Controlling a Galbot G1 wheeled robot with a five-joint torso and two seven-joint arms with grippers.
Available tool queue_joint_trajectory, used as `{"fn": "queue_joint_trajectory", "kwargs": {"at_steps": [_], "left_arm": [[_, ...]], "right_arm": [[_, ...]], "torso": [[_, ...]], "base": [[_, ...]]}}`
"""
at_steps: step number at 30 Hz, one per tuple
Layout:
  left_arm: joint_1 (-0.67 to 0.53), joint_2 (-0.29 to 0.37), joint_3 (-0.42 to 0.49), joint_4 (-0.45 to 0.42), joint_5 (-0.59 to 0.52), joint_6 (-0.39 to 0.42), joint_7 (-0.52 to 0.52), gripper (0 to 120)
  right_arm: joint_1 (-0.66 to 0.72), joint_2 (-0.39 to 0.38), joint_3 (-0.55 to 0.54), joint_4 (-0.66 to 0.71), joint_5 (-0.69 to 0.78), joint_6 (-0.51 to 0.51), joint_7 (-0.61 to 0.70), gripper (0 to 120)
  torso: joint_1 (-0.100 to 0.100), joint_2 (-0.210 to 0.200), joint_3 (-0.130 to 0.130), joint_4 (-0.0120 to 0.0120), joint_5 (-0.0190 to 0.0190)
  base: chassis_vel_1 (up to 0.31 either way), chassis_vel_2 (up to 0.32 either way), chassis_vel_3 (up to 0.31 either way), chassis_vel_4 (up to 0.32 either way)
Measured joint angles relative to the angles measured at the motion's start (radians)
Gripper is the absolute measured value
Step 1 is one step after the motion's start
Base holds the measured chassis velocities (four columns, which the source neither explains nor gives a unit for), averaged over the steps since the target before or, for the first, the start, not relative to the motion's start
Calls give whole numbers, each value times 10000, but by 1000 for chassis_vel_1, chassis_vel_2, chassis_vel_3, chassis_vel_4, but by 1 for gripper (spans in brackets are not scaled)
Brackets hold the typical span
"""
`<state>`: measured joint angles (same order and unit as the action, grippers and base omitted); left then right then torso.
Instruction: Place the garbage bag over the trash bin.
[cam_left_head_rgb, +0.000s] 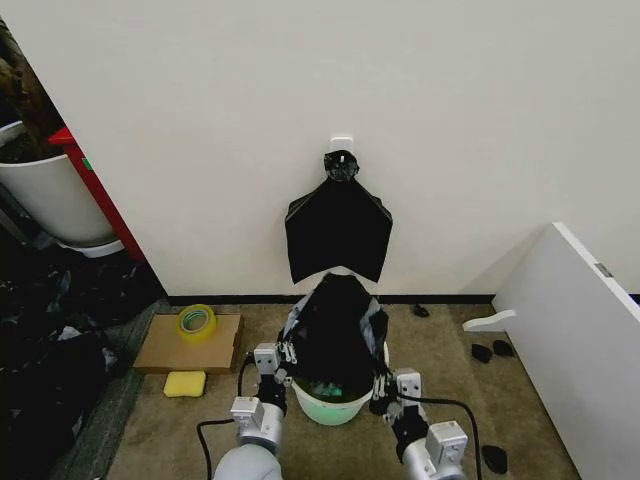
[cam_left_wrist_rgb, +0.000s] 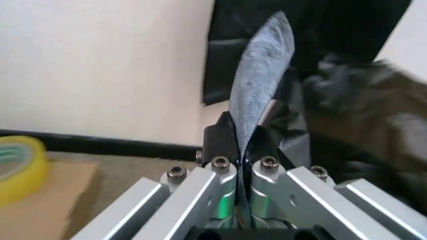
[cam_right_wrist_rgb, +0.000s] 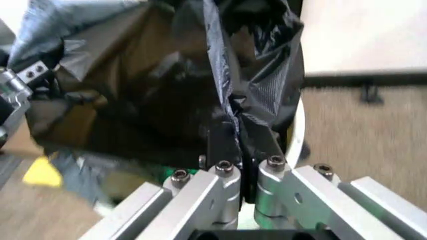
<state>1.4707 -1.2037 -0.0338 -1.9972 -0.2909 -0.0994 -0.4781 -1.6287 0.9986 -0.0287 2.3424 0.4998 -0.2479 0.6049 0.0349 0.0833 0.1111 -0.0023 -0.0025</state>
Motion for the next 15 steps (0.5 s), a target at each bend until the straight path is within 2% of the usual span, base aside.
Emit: {"fn": "queue_joint_trajectory", "kwargs": {"at_steps": [2,6,9,15], "left_arm": [[303,201,-37,-275,160,409,-433,0],[688,460,-6,-652,312,929,-865,0],[909,591,105,-721,519,1134,-1081,0],[1179,526,468,-244,1180,1318,-1540,0]], "right_arm": [[-97,-276,-4,476,819,-609,438,0],[-176,-575,7,755,1236,-1069,715,0],[-215,-707,-35,714,1230,-1156,747,0],[-283,-694,-714,-113,339,-1330,722,0]], "torso": [[0,0,0,0,-1],[0,1,0,0,-1],[0,1,0,2,-1],[0,0,0,0,1]], "base": [[0,0,0,0],[0,0,0,0],[0,0,0,0],[0,0,0,0]]}}
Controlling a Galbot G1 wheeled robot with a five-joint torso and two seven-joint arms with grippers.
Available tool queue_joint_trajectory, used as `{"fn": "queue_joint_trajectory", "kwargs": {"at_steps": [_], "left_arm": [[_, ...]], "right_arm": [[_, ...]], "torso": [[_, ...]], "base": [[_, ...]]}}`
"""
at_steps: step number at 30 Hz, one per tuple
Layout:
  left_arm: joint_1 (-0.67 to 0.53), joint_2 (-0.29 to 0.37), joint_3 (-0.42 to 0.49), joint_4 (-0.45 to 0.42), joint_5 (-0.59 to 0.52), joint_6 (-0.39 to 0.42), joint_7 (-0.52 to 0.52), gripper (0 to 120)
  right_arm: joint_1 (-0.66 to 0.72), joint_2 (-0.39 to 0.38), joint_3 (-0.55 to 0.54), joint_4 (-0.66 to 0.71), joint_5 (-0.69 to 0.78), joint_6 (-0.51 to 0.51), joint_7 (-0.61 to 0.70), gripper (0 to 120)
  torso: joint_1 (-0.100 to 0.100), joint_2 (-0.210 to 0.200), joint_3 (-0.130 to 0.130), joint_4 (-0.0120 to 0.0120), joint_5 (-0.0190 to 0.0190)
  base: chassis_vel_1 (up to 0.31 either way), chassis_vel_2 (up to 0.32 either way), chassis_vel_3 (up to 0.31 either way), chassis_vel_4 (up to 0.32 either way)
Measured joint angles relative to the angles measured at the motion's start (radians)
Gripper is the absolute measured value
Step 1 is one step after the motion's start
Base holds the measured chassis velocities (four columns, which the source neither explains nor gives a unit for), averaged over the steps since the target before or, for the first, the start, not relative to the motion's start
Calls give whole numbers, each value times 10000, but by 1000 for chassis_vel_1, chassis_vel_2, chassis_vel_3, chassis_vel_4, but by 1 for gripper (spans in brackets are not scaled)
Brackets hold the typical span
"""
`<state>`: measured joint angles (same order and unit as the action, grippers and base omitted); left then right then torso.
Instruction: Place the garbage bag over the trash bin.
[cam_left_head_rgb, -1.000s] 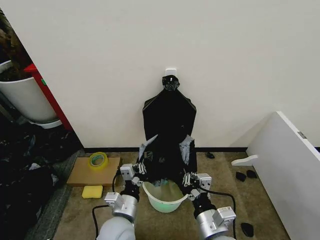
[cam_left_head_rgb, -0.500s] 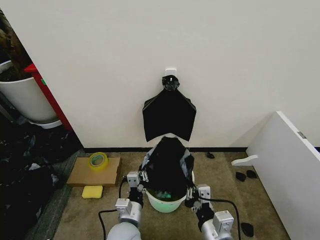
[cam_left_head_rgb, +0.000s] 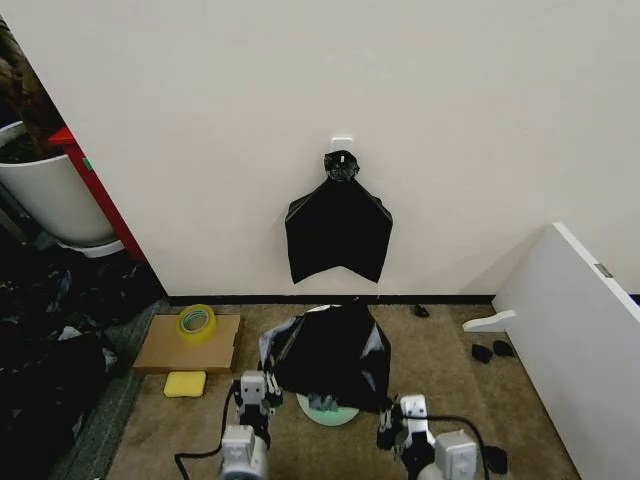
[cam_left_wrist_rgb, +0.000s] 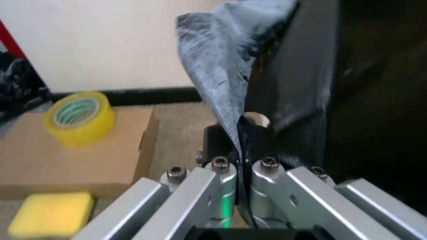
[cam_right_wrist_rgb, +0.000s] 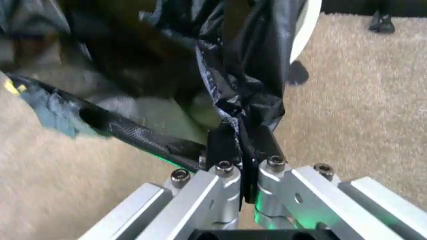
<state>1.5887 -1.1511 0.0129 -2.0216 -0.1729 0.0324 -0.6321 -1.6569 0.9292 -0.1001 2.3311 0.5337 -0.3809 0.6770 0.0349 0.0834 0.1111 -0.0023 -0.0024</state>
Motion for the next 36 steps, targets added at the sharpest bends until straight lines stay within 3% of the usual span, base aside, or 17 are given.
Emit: {"fn": "queue_joint_trajectory", "kwargs": {"at_steps": [7,16,24,34,36], "left_arm": [[-159,-157,-19,353,204,244,-360,0],[-626,-418,-21,1039,202,322,-427,0],[-843,-604,13,1684,151,520,-491,0],[-862,-591,22,1546,-135,496,-489,0],[-749,-496,24,1259,-404,517,-483,3]], "right_arm": [[201,23,31,-850,-1130,-156,-376,0],[726,213,308,-2599,-2690,1015,-1158,0],[1185,582,423,-3606,-2906,1691,-1658,0],[1260,523,616,-3821,-2993,1919,-1917,0],[1085,380,629,-3368,-2630,1650,-1866,10]], "torso": [[0,0,0,0,-1],[0,0,1,0,1],[0,0,1,0,5],[0,0,1,-1,-7],[0,0,1,0,-7]], "base": [[0,0,0,0],[0,0,0,0],[0,0,0,0],[0,0,0,0],[0,0,0,0]]}}
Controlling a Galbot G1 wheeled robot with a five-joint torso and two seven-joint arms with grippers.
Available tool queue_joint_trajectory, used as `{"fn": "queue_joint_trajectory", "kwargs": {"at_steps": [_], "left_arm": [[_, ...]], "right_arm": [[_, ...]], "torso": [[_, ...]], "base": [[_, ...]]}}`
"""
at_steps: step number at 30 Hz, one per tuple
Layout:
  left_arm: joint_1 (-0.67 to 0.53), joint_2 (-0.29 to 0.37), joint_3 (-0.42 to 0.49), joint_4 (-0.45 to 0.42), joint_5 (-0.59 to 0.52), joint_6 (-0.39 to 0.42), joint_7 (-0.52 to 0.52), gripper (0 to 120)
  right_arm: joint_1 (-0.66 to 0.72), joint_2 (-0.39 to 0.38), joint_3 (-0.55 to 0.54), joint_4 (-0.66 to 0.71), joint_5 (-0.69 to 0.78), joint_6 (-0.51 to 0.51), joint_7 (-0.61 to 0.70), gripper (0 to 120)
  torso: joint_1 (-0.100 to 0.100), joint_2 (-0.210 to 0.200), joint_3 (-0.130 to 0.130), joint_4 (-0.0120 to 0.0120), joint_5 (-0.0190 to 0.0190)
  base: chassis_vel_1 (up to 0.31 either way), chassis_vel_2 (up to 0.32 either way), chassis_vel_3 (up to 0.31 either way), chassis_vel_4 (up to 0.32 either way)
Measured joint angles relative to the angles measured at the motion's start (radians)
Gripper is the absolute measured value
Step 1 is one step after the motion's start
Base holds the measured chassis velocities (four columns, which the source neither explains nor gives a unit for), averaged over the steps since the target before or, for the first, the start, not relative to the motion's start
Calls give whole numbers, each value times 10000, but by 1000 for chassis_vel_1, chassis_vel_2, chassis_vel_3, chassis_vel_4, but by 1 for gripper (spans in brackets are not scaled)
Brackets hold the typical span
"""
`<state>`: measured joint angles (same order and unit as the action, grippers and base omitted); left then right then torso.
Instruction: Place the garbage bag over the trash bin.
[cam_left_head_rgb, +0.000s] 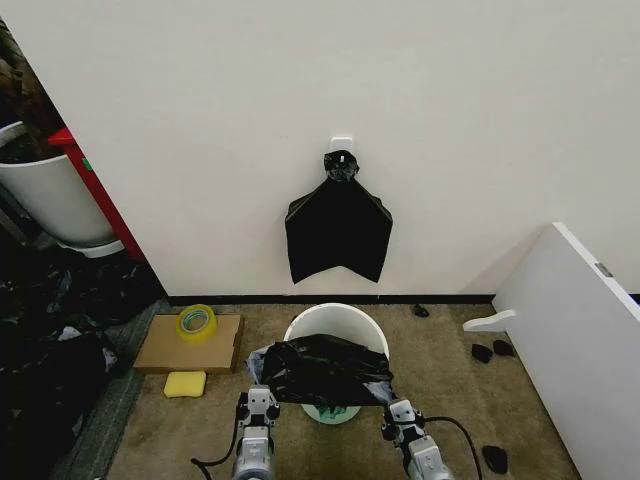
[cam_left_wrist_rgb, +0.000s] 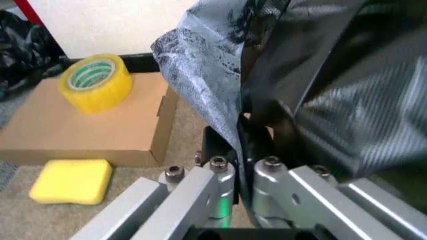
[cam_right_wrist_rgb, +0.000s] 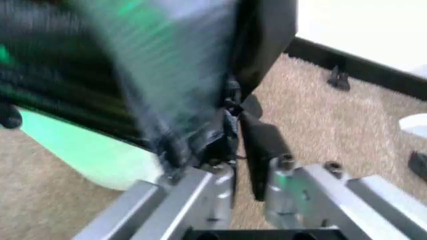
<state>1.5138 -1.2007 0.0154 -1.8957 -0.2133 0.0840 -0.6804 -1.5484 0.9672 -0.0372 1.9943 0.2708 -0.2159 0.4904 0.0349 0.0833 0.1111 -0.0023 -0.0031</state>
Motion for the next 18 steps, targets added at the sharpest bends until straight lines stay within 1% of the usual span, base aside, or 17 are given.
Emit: {"fn": "queue_joint_trajectory", "kwargs": {"at_steps": [1,2,3,4,5,6,7,8,9,10,11,12,14,15,18], "left_arm": [[0,0,0,0,0,0,0,3],[71,64,4,-170,-110,85,3,10],[148,136,11,-352,-206,237,-10,13],[233,237,12,-557,-310,475,-87,16],[233,237,12,-557,-310,475,-87,16],[354,378,7,-848,-433,820,-267,22],[440,493,2,-1034,-518,1019,-382,26],[600,700,-23,-1331,-630,1243,-546,31],[713,856,-56,-1529,-654,1352,-644,34],[713,856,-56,-1529,-654,1352,-644,34],[843,1053,-109,-1748,-665,1489,-767,41],[1019,1309,-213,-2069,-675,1728,-965,46],[1070,1381,-247,-2163,-678,1805,-1017,48],[1276,1626,-387,-2517,-691,2074,-1184,54],[1595,1969,-632,-3021,-691,2248,-1330,66]], "right_arm": [[0,0,0,0,0,0,0,10],[-123,-88,1,315,254,-243,130,15],[-245,-168,-17,579,457,-487,282,20],[-366,-272,-41,853,670,-821,476,23],[-366,-272,-41,853,670,-821,476,23],[-540,-434,-68,1269,1001,-1308,790,28],[-664,-560,-86,1595,1250,-1666,1031,33],[-906,-809,-97,2187,1637,-2233,1416,38],[-1075,-965,-93,2535,1799,-2479,1606,41],[-1075,-965,-93,2535,1799,-2479,1606,41],[-1327,-1191,-75,3023,1948,-2726,1838,46],[-1604,-1429,-31,3553,2003,-2907,2054,53],[-1674,-1488,-20,3683,2010,-2950,2105,54],[-1889,-1673,11,4106,2027,-3110,2288,62],[-2221,-1912,44,4757,2028,-3379,2600,73]], "torso": [[0,0,0,0,0],[0,0,0,1,-2],[0,0,0,1,-4],[0,0,0,0,0],[0,0,0,0,0],[0,0,0,1,5],[0,0,0,0,5],[0,0,0,1,3],[0,0,0,1,3],[0,0,0,1,3],[0,0,0,1,3],[0,1,-1,-1,2],[0,0,-1,0,3],[0,0,-1,0,5],[0,0,-1,0,6]], "base": [[0,0,0,0],[0,0,0,0],[0,0,0,0],[0,0,0,0],[0,0,0,0],[0,0,0,0],[0,0,0,0],[0,0,0,0],[0,0,0,0],[0,0,0,0],[0,0,0,0],[0,0,0,0],[0,0,0,0],[0,0,0,0],[0,0,0,0]]}}
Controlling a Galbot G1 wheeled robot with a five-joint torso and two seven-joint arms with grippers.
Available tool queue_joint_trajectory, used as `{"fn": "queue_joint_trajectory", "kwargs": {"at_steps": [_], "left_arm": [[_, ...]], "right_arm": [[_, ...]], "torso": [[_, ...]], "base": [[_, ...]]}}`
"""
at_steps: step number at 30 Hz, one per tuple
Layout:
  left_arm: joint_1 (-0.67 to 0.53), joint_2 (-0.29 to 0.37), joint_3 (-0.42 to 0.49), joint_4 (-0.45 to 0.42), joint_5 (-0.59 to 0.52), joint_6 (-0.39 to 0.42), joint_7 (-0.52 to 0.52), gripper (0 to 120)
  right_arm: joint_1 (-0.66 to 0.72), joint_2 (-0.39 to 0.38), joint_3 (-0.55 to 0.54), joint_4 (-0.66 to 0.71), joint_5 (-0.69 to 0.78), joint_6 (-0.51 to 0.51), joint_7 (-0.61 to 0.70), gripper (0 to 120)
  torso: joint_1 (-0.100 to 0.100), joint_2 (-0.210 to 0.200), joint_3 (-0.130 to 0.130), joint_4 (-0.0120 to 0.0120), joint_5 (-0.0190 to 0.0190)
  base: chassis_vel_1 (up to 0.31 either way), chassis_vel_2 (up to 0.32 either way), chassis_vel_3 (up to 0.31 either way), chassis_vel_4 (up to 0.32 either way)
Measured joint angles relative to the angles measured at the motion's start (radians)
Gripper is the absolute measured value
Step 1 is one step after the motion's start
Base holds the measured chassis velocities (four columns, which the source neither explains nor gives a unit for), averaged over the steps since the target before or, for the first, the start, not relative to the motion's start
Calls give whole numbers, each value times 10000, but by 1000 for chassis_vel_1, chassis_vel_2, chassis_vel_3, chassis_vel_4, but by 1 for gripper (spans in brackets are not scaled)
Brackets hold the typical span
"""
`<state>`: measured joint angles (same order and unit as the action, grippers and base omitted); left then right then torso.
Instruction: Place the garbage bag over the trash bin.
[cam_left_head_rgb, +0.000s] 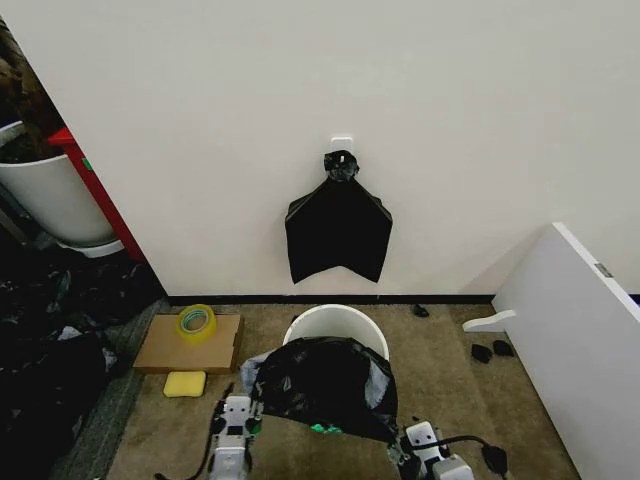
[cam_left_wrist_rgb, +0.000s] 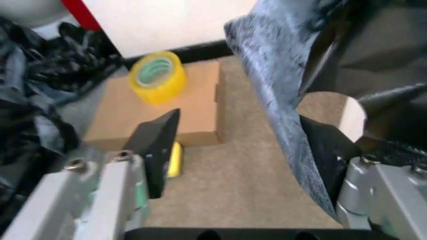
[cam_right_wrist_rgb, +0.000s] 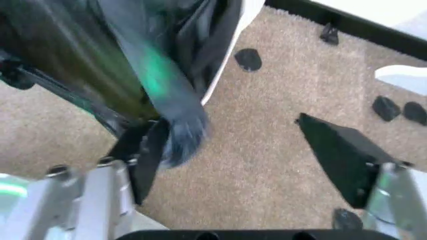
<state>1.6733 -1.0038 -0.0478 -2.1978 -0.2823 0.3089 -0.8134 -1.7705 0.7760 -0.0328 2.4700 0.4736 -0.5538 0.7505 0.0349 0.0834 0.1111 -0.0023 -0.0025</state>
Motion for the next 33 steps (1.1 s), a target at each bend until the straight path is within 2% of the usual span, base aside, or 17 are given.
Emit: {"fn": "queue_joint_trajectory", "kwargs": {"at_steps": [1,3,5,6,7,9,10,20,28,33], "left_arm": [[0,0,0,0,0,0,0,66],[186,142,-135,-325,9,31,-35,77],[231,165,-175,-421,11,40,-43,79],[279,180,-254,-586,11,57,-54,89],[265,158,-289,-611,11,61,-55,94],[145,67,-299,-513,0,62,-52,97],[-77,-107,-249,-162,-33,-5,0,99],[-1139,-968,421,1597,134,-423,482,100],[-1051,-1081,603,1901,629,-763,602,100],[-277,-579,111,1546,1951,-1959,1467,100]], "right_arm": [[0,0,0,0,0,0,0,73],[-187,-113,1,298,5,-128,181,83],[-229,-127,-9,323,23,-165,233,86],[-277,-115,-51,383,142,-265,349,94],[-274,-65,-93,392,244,-326,405,98],[-150,100,-135,392,319,-332,393,99],[93,352,-126,209,258,-90,182,100],[1103,1601,25,-1544,-406,830,-798,100],[856,1505,189,-1299,-1000,996,-861,100],[245,1247,301,-244,-1703,1004,-458,100]], "torso": [[0,0,0,0,0],[1,0,0,0,-2],[0,0,0,1,-2],[0,0,0,0,2],[0,0,0,0,2],[0,0,0,-1,1],[0,0,0,1,-2],[1,0,1,0,2],[1,0,1,0,-1],[1,0,1,0,0]], "base": [[0,0,0,0],[0,0,0,0],[0,0,0,0],[0,0,0,0],[0,0,0,0],[0,0,0,0],[0,0,0,0],[0,0,0,0],[0,0,0,0],[0,0,0,0]]}}
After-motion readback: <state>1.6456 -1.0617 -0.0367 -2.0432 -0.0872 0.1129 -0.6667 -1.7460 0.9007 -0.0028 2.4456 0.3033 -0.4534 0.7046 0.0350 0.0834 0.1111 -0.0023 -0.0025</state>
